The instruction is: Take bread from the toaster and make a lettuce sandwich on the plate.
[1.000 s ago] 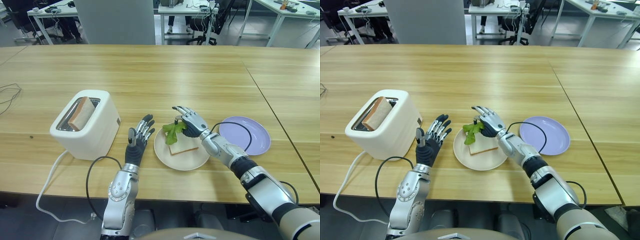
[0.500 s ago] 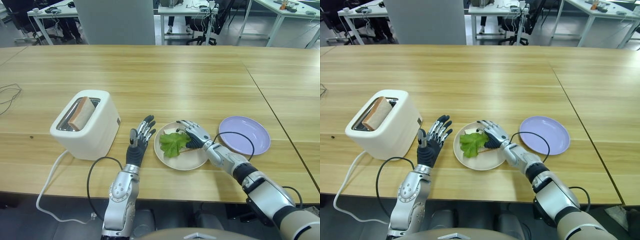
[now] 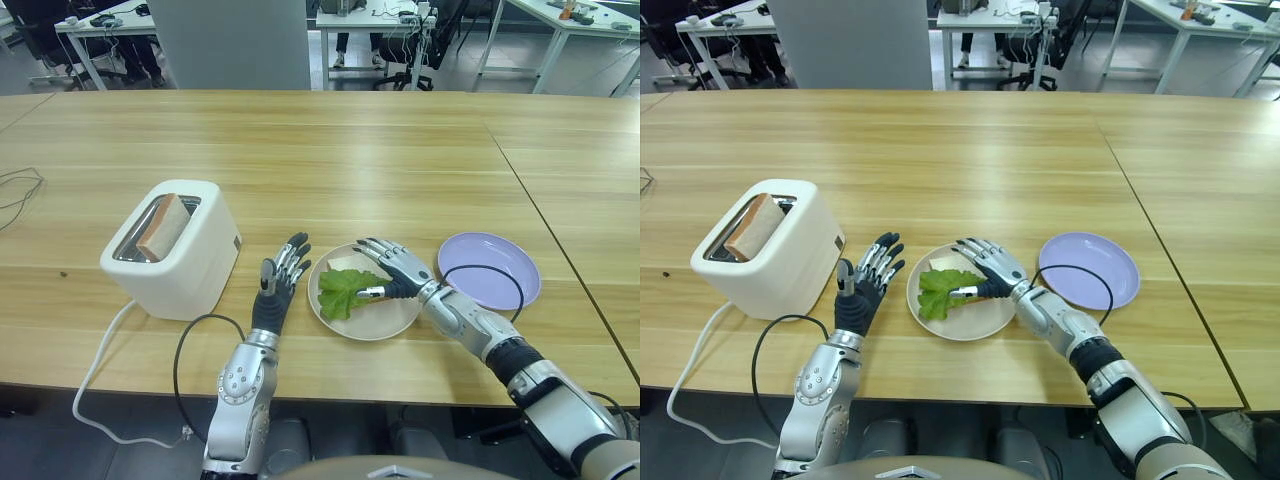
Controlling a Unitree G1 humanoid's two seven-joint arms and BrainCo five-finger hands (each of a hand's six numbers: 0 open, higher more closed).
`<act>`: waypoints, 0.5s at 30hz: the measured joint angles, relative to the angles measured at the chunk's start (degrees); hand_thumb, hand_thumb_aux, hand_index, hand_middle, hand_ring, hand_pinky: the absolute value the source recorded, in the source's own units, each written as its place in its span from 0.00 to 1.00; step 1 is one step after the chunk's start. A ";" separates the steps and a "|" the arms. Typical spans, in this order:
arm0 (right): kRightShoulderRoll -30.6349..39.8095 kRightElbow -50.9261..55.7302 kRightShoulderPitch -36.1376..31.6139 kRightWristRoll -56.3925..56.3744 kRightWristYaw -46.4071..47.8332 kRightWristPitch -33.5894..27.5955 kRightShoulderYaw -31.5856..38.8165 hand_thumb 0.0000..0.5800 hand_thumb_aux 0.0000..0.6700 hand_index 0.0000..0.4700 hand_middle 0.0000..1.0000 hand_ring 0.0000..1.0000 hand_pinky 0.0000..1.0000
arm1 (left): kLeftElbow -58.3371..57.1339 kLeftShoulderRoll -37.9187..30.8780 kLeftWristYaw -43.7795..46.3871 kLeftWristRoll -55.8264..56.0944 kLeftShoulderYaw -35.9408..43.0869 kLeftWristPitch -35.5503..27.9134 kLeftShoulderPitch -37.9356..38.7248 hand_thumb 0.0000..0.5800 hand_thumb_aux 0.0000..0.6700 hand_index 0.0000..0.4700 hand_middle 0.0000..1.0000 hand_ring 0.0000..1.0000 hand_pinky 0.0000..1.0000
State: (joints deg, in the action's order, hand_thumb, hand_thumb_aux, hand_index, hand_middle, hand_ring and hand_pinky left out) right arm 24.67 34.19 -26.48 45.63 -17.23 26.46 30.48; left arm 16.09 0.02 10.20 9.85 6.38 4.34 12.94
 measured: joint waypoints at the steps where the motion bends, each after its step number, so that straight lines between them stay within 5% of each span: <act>1: 0.78 -2.20 1.34 -0.44 0.32 -0.17 -0.92 0.00 0.00 0.00 0.00 0.00 0.00 | 0.07 -0.57 -0.04 -0.34 -0.13 0.00 -0.01 0.00 0.00 0.00 0.00 0.00 0.00; 7: 1.43 -12.22 11.38 -15.79 2.80 2.63 -12.17 0.00 0.00 0.00 0.00 0.00 0.00 | 5.43 -9.38 -3.36 -13.00 -3.20 0.50 -1.88 0.00 0.00 0.00 0.00 0.00 0.00; 11: -8.31 -18.59 23.25 -53.00 18.50 6.05 -21.93 0.00 0.00 0.00 0.00 0.00 0.00 | 10.83 -21.25 -6.79 -31.74 -9.79 -0.12 -7.35 0.00 0.00 0.00 0.00 0.00 0.00; 15: -12.51 -19.01 28.98 -67.49 30.91 6.99 -24.15 0.00 0.00 0.00 0.00 0.00 0.00 | 12.27 -29.99 -7.55 -46.64 -12.61 -2.71 -11.90 0.00 0.00 0.00 0.00 0.00 0.00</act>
State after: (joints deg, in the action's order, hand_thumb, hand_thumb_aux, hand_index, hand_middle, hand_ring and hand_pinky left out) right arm 12.16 15.18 2.50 -21.86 13.68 33.45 6.33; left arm 28.36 -29.97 2.65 -36.79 -6.22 1.63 1.03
